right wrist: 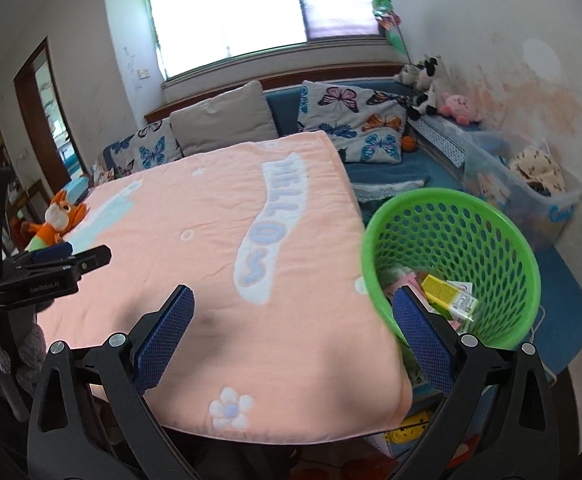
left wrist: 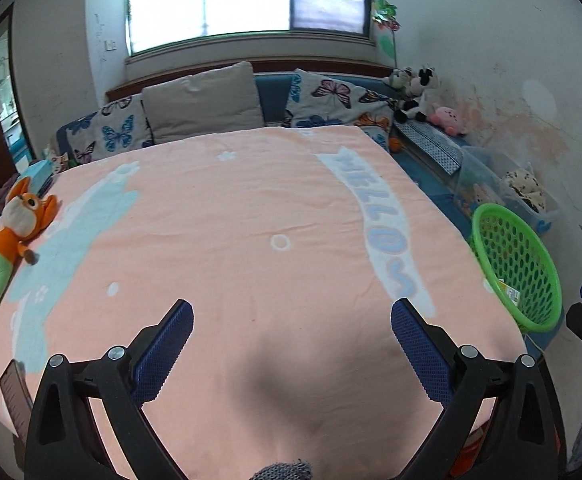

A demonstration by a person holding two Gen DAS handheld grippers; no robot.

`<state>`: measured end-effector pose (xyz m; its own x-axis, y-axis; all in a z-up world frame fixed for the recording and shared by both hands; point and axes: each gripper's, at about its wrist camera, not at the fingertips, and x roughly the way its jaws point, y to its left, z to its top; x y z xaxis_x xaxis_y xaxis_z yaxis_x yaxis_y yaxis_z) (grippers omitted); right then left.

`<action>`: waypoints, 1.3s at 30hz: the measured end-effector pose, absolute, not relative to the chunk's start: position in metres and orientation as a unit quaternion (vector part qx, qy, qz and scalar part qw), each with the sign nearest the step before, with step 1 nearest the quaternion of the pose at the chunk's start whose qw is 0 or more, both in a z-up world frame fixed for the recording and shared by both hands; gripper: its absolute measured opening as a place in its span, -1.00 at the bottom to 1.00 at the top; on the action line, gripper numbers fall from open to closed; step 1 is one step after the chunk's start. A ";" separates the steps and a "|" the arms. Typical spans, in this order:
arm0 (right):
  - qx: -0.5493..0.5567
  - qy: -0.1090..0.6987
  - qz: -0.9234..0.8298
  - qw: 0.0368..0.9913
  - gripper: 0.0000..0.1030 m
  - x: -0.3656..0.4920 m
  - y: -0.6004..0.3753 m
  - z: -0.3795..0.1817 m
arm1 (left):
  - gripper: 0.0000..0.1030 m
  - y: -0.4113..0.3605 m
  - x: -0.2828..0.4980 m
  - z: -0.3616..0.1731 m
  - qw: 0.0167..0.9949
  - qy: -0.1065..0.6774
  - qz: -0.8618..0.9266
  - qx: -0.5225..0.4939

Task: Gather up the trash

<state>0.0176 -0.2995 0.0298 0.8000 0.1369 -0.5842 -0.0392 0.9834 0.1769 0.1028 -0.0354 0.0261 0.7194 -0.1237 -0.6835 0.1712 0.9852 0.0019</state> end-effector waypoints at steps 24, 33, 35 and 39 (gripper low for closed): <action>0.054 0.300 0.053 0.951 0.91 0.003 -0.269 0.029 | 0.86 -0.013 0.065 0.035 0.947 0.318 -0.030 0.029; 0.054 0.298 0.046 0.952 0.91 -0.007 -0.270 0.025 | 0.86 -0.024 0.052 0.035 0.950 0.307 -0.039 0.043; 0.056 0.297 0.044 0.952 0.91 -0.010 -0.271 0.024 | 0.86 -0.027 0.048 0.034 0.951 0.304 -0.039 0.048; 0.058 0.292 0.039 0.954 0.91 -0.016 -0.273 0.025 | 0.86 -0.031 0.043 0.034 0.952 0.299 -0.042 0.054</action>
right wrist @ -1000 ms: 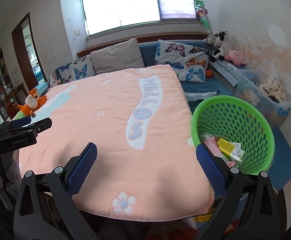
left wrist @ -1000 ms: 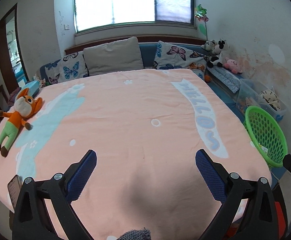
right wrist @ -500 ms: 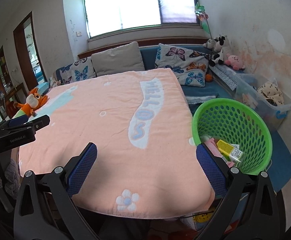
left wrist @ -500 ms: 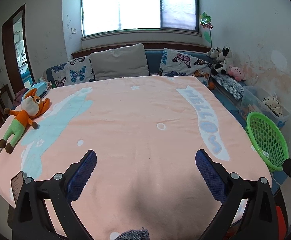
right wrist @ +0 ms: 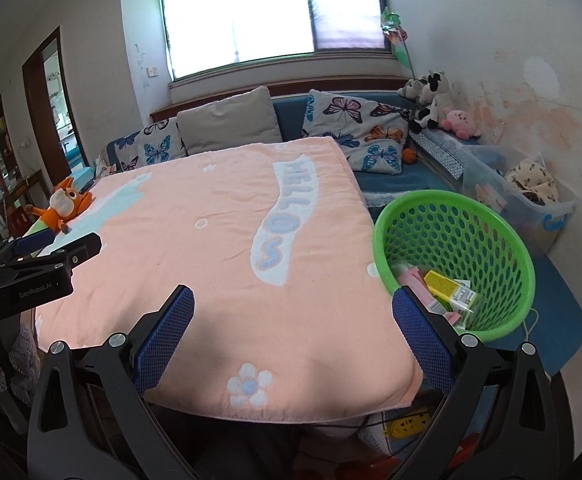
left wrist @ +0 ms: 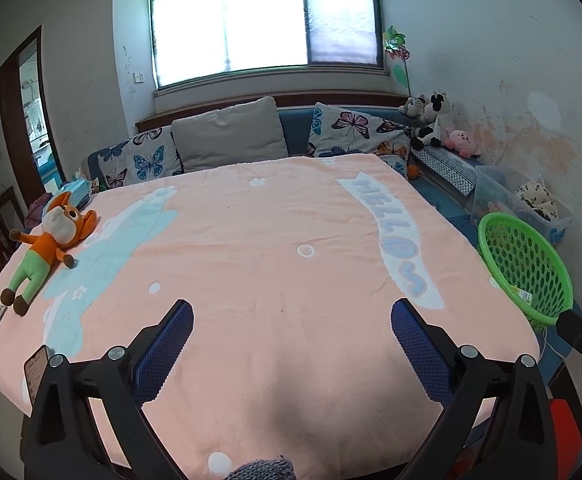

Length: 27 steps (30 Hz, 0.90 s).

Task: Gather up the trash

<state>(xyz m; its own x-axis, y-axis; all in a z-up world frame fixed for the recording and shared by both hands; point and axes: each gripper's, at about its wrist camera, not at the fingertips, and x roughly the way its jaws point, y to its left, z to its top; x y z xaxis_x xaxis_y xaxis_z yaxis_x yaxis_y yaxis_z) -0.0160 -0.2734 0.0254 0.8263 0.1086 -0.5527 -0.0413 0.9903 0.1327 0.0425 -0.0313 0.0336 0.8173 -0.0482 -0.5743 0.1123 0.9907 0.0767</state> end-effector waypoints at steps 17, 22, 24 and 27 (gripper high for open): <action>0.064 0.281 0.030 0.957 0.91 -0.028 -0.277 0.029 | 0.86 -0.041 0.028 0.035 0.954 0.289 -0.047 0.060; 0.063 0.280 0.028 0.957 0.91 -0.029 -0.277 0.030 | 0.86 -0.041 0.027 0.035 0.955 0.288 -0.047 0.059; 0.064 0.280 0.029 0.957 0.91 -0.030 -0.277 0.030 | 0.86 -0.041 0.027 0.035 0.955 0.288 -0.047 0.059; 0.064 0.280 0.029 0.957 0.91 -0.030 -0.277 0.030 | 0.86 -0.041 0.027 0.035 0.955 0.288 -0.046 0.058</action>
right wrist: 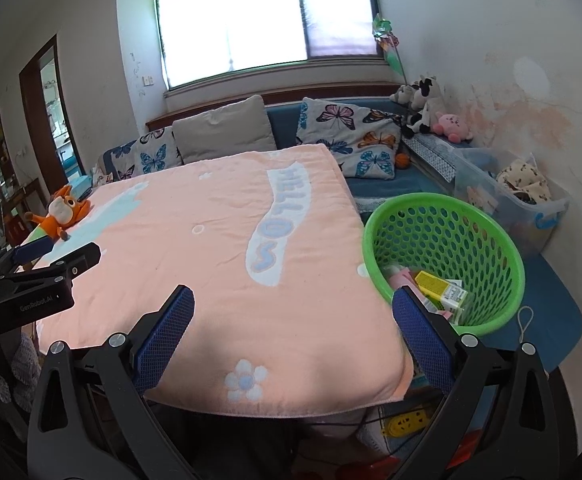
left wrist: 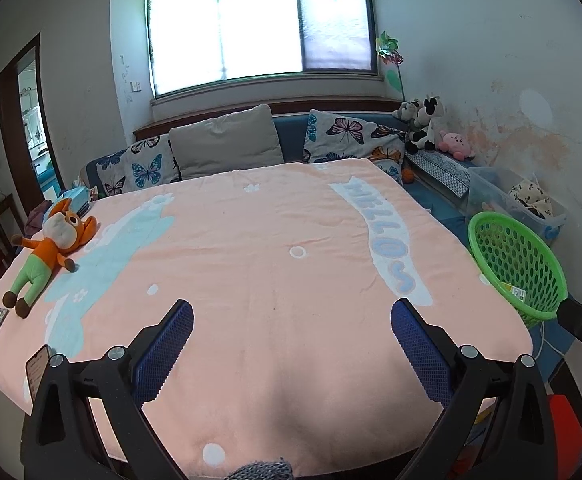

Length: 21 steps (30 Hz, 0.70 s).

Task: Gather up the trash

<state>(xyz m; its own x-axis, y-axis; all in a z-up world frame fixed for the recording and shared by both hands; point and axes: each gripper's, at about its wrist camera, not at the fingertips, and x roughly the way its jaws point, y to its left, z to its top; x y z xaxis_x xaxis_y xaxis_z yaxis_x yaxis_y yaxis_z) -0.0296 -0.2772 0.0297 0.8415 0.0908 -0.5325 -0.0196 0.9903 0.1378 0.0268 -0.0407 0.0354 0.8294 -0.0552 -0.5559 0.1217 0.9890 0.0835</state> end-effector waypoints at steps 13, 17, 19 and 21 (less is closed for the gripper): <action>0.066 0.280 0.030 0.957 0.91 -0.030 -0.275 0.031 | 0.86 -0.040 0.026 0.037 0.954 0.290 -0.046 0.059; 0.066 0.281 0.031 0.957 0.91 -0.030 -0.274 0.031 | 0.86 -0.040 0.026 0.036 0.954 0.290 -0.046 0.059; 0.065 0.280 0.030 0.957 0.91 -0.030 -0.274 0.031 | 0.86 -0.040 0.026 0.036 0.954 0.290 -0.046 0.059; 0.066 0.281 0.031 0.957 0.91 -0.030 -0.274 0.030 | 0.86 -0.040 0.026 0.036 0.954 0.290 -0.046 0.059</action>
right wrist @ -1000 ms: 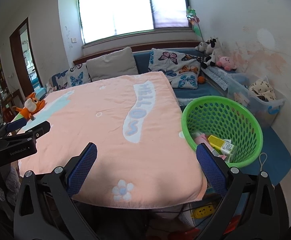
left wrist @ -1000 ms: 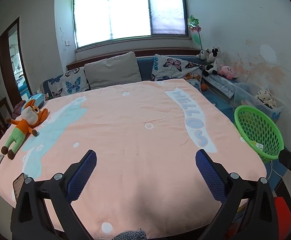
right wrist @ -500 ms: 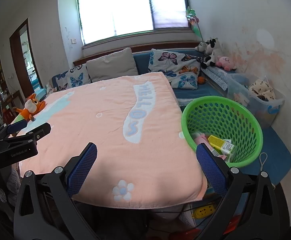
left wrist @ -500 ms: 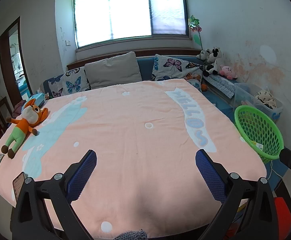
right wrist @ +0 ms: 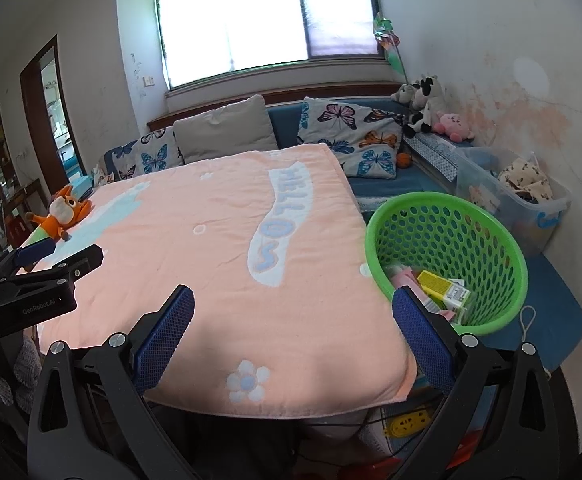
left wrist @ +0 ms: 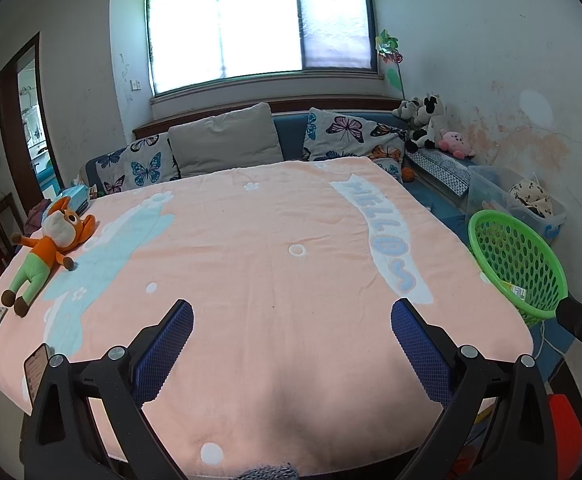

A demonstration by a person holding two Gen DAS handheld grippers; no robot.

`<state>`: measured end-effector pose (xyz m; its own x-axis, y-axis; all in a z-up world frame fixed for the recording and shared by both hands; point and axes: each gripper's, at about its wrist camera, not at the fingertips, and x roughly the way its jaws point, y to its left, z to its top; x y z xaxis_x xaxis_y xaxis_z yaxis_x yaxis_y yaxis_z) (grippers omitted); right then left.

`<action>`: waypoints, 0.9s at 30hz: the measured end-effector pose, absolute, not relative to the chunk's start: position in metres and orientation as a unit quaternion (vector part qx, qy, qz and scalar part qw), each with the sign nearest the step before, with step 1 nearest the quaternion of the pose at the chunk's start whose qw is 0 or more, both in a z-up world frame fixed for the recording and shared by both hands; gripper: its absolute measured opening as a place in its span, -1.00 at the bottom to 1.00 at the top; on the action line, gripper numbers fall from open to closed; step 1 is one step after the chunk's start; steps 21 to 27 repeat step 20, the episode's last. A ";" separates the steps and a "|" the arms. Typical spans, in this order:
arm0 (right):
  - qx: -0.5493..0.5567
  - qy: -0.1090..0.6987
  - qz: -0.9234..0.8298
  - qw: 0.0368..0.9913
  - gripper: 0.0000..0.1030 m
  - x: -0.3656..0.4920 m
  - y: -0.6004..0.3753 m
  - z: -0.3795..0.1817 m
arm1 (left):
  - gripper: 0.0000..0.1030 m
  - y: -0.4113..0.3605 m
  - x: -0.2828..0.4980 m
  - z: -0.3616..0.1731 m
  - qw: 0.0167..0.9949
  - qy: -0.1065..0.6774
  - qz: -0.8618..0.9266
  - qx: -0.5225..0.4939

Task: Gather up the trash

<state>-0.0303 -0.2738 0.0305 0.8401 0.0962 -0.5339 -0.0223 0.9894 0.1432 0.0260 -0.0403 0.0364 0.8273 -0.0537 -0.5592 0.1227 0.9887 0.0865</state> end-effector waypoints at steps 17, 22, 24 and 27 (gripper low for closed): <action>0.062 0.282 0.033 0.957 0.91 -0.025 -0.270 0.027 | 0.86 -0.038 0.030 0.032 0.954 0.291 -0.041 0.052; 0.061 0.282 0.033 0.957 0.91 -0.025 -0.271 0.027 | 0.86 -0.039 0.031 0.031 0.954 0.293 -0.039 0.051; 0.061 0.282 0.033 0.957 0.91 -0.025 -0.271 0.027 | 0.86 -0.039 0.031 0.031 0.954 0.293 -0.039 0.051; 0.061 0.282 0.033 0.957 0.91 -0.025 -0.271 0.027 | 0.86 -0.039 0.031 0.031 0.954 0.293 -0.039 0.051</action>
